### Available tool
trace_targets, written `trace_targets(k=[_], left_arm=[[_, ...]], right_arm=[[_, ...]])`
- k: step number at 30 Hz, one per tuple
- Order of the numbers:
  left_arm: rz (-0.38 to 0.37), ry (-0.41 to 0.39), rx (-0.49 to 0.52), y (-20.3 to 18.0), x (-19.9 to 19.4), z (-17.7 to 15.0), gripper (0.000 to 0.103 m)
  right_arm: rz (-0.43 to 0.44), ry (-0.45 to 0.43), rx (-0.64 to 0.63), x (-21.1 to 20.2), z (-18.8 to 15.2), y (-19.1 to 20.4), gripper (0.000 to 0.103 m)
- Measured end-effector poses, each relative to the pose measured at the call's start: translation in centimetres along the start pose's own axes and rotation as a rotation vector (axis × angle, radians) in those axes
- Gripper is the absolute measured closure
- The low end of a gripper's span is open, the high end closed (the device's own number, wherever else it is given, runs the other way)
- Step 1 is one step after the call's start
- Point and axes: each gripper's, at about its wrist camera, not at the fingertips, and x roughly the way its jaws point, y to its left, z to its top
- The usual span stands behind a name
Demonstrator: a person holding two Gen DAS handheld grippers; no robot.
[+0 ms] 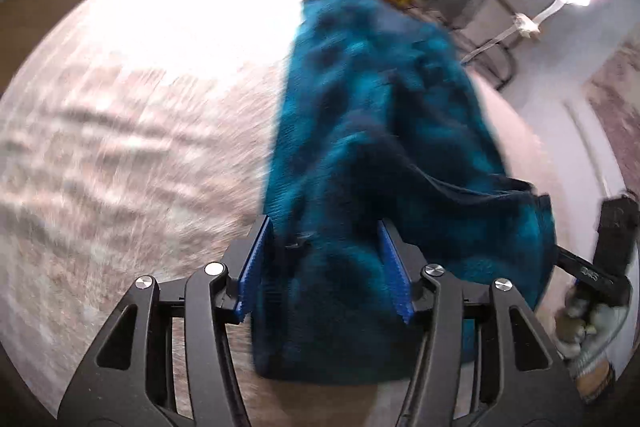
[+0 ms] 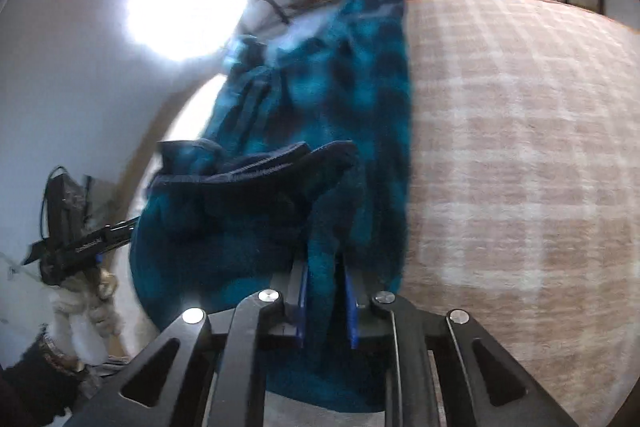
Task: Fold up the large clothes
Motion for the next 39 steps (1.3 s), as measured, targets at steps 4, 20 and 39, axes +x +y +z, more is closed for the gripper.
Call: trace_targets(k=[4,20,39], left_arm=[[-0.002,0.001,-0.024,0.5,-0.1,0.1,0.046],[-0.029,-0.066,0.22,-6.8,-1.0,-1.5,0.067],[-0.078,-0.121,0.092,-4.9,-3.4,2.6,0.091]], right_arm=[[-0.046,-0.009,-0.035,-0.7,0.1,0.8,0.086],[0.146,-0.094,-0.278,-1.6,0.1,8.6,0.081],[-0.081,-0.118,-0.228,-3.5,2.2,7.0,0.085]])
